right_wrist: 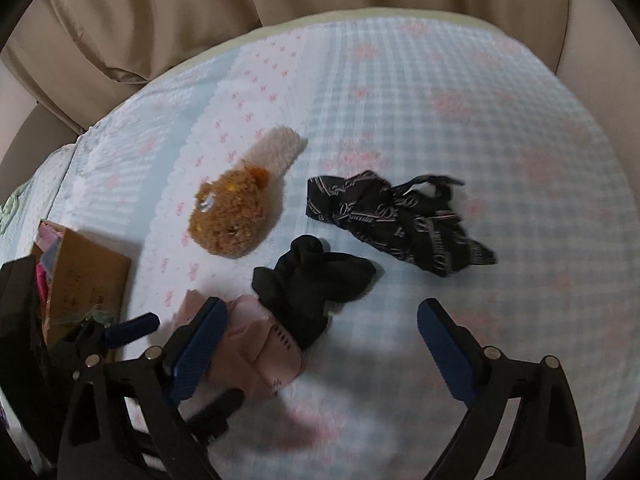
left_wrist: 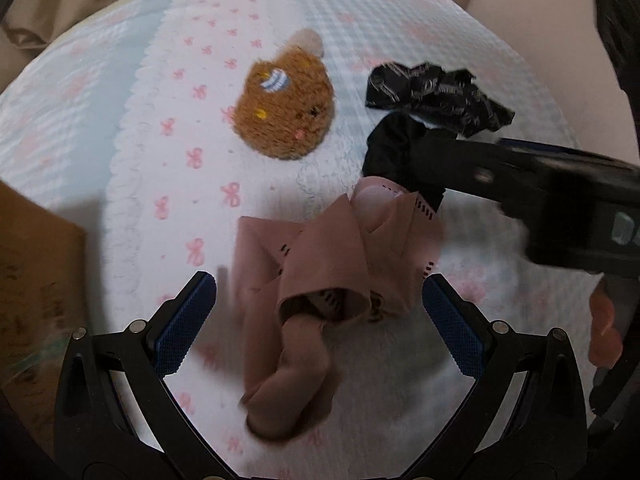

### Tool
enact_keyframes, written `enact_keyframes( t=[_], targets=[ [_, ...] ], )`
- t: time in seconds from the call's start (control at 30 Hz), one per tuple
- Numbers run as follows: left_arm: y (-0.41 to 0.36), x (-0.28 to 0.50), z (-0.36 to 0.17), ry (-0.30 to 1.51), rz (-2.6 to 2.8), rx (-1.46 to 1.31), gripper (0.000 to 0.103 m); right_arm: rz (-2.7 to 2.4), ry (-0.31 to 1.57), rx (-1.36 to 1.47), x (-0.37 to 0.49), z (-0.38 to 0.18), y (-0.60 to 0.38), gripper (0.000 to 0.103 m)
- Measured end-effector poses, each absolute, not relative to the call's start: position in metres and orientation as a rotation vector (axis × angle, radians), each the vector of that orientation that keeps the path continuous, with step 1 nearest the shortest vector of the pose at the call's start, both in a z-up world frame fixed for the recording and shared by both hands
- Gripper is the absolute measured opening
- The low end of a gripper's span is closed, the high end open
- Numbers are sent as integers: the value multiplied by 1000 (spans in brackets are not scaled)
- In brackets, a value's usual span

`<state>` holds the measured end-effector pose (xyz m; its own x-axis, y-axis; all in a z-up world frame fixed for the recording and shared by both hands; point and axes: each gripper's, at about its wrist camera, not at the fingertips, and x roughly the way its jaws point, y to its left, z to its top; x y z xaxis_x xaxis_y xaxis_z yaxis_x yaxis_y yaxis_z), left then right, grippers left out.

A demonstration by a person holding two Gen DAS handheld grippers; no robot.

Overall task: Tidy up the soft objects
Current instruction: 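Grasp the pink cloth with the left tool while the right tool grasps the black scrunchie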

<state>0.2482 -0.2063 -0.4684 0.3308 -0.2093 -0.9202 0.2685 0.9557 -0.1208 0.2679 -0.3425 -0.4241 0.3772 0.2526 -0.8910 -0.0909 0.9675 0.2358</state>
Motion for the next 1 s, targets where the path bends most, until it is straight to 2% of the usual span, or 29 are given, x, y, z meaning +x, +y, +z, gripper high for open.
enact_keyframes(
  t=[0.17,0.27,0.43,0.6,0.73,1.0],
  targets=[
    [-222,250,-486,1190,-331,131,98,233,1181,184,278,-443,-336,77],
    [-227,247,-486,1174,-343,157,88,240,1164,163,279,-445,-330,67],
    [-231,243,-481,1167,-374,166,66,268,1157,152,278,-446,-324,39],
    [-233,241,-475,1163,-396,162,36,292,1163,149,280,-445,-317,22],
    [-223,244,-469,1173,-389,119,25,295,1152,150,279,-442,-316,18],
    [-211,245,-451,1153,-378,100,21,277,1108,153,274,-422,-321,18]
  ],
)
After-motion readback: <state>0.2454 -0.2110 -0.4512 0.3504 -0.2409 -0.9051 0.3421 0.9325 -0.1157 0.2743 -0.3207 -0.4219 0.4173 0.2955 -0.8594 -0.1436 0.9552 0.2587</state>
